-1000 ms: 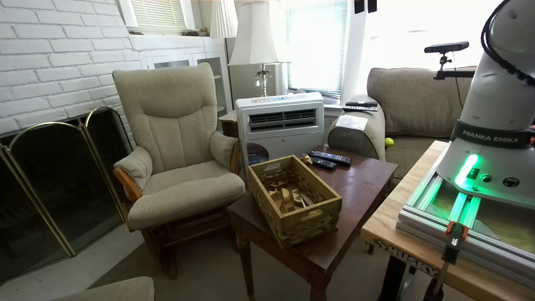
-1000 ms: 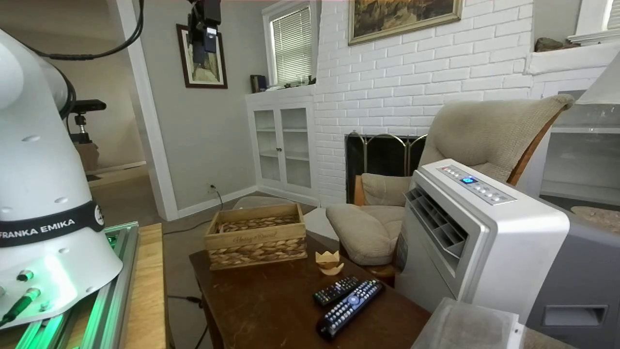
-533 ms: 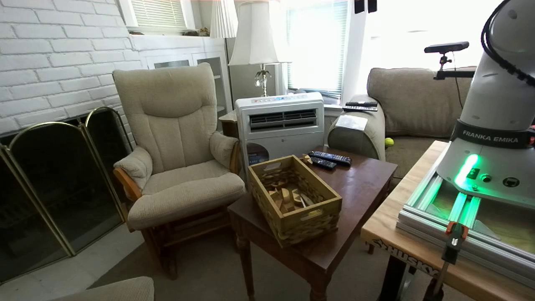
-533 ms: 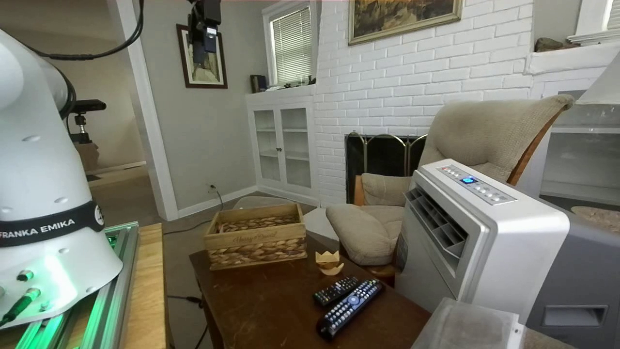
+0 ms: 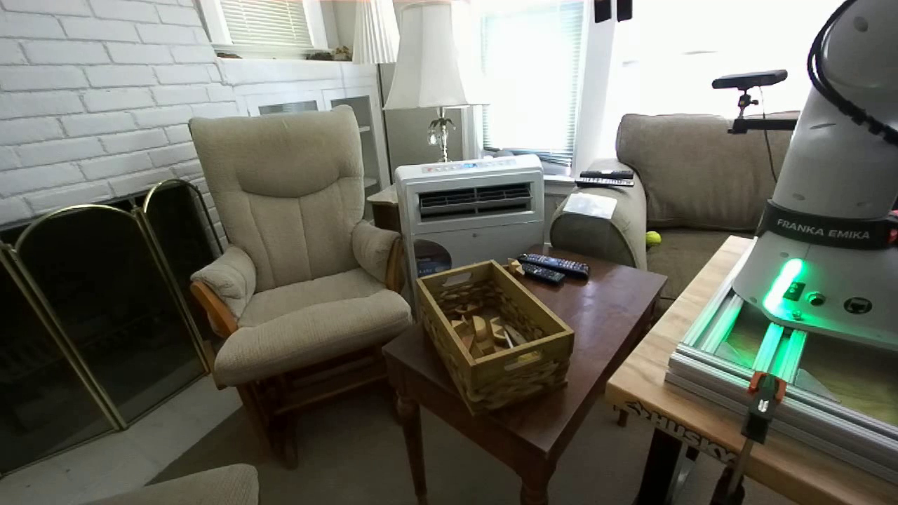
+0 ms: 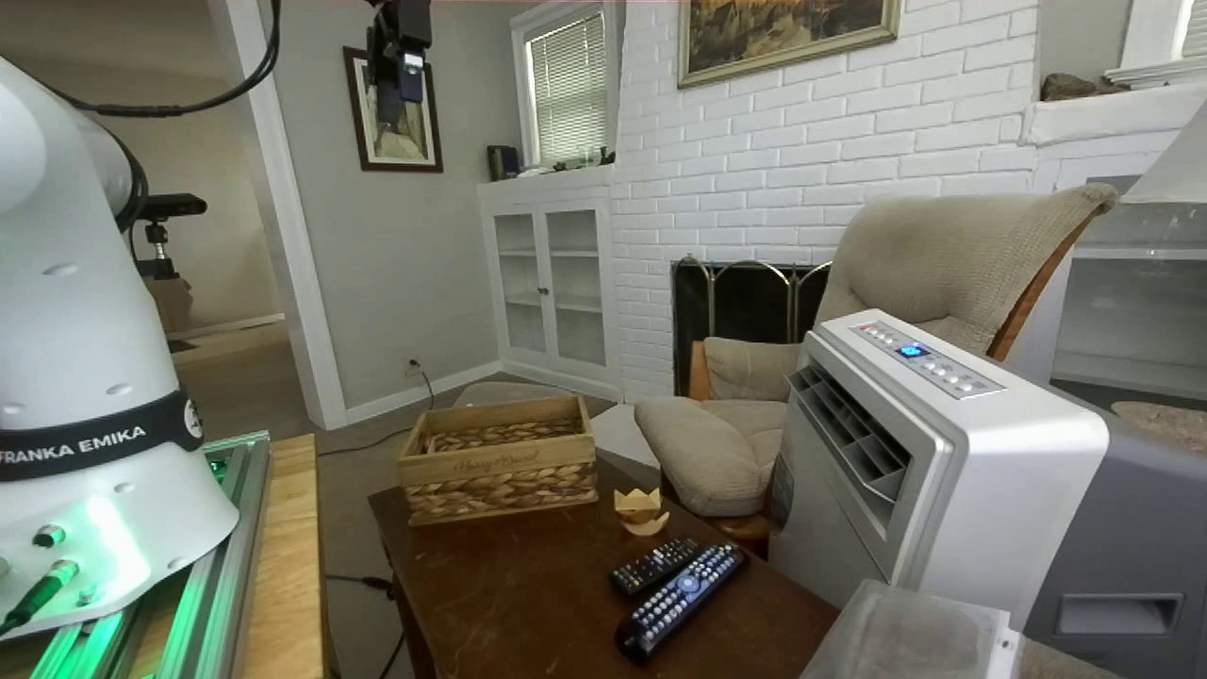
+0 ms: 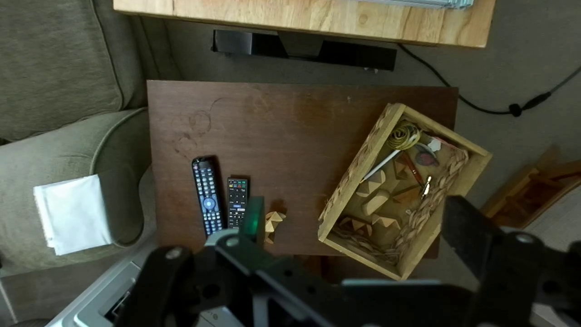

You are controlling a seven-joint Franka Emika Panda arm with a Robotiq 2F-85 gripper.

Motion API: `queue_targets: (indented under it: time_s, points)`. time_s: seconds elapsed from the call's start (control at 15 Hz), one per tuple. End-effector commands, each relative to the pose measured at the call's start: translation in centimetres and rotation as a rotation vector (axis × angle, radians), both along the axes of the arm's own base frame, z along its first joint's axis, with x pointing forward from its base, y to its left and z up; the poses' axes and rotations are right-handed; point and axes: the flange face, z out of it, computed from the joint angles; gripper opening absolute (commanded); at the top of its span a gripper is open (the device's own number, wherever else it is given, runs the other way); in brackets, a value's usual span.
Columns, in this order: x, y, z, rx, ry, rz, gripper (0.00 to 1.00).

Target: Remove on object from the basket and put it on top of the tower of objects

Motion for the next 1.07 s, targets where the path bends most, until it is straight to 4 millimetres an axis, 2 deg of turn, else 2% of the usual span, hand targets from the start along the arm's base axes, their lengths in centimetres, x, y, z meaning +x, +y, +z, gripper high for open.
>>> queue_targets:
  time_s: [0.0, 0.33, 0.53, 0.73, 1.0]
  points:
    - [1.8, 1.6, -0.2, 0.001, -0.077, -0.004, 1.0]
    - [4.8, 8.2, -2.2, 0.088, -0.238, 0.144, 1.0]
    - [6.2, 11.4, -5.2, 0.144, -0.296, 0.221, 1.0]
    - [7.2, 12.9, -9.4, 0.117, -0.299, 0.292, 1.0]
    - [9.0, 13.3, -14.2, 0.101, -0.348, 0.398, 1.0]
